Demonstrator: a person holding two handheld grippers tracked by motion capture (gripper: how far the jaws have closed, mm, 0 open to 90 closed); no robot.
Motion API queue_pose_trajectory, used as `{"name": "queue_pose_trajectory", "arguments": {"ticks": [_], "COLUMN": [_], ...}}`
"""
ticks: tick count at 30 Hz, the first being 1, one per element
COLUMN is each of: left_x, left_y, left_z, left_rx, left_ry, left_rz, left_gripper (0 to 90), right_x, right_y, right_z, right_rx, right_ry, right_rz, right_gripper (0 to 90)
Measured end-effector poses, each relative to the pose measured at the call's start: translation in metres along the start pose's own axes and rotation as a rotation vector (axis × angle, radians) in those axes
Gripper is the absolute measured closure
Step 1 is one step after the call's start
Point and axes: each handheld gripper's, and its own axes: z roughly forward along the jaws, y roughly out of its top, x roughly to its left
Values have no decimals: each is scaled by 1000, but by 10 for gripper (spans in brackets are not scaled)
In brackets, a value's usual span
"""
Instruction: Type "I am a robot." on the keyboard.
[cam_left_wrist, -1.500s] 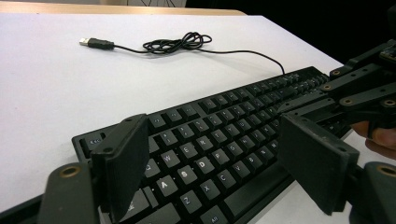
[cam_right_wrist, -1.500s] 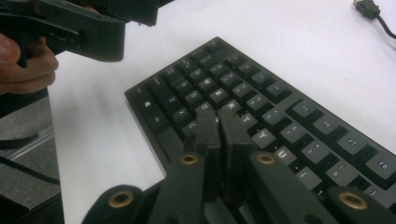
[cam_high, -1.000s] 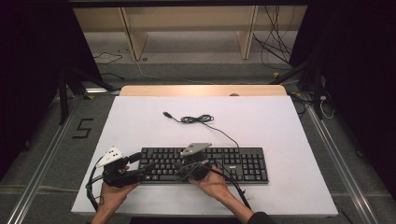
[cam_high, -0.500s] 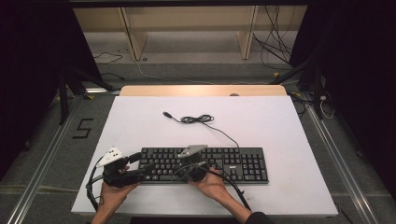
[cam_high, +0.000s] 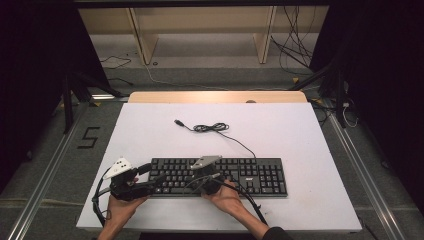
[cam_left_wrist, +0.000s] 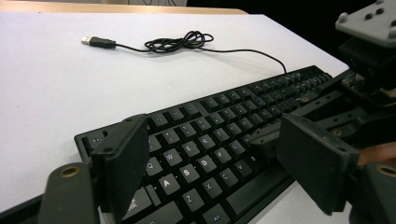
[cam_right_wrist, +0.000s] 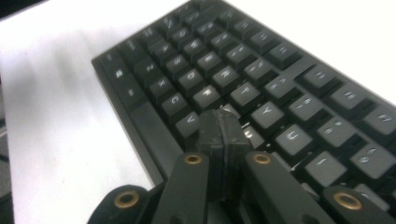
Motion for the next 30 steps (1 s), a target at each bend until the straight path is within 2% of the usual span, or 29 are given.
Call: {"name": "queue_pose_trajectory", "arguments": {"ticks": [8,11,15,17,20,22,30], "left_x": [0,0,0,0,0,0,0], "left_y": [0,0,0,0,0,0,0], "left_z": [0,0,0,0,0,0,0], "left_rx": [4,3,3,4,4,4,4], "left_ry": [1,1,1,1,1,1,1], "left_rz": [4,3,3,4,4,3,3], "left_gripper": [246,246,245,246,246,246,246], "right_x": [-5,-7,-10,-11,-13,-15,-23], "right_y": [4,4,5,6,7,7,9], "right_z": [-12,-15,-18,-19,-21,-23,-32], "right_rx": [-58,-71,-87,-92,-100,-103,-124], "right_ry": [6,8,16,21,25,24,16], "right_rz": [21,27,32,36,45,54,68], "right_gripper": [900,860,770,633,557,473,321]}}
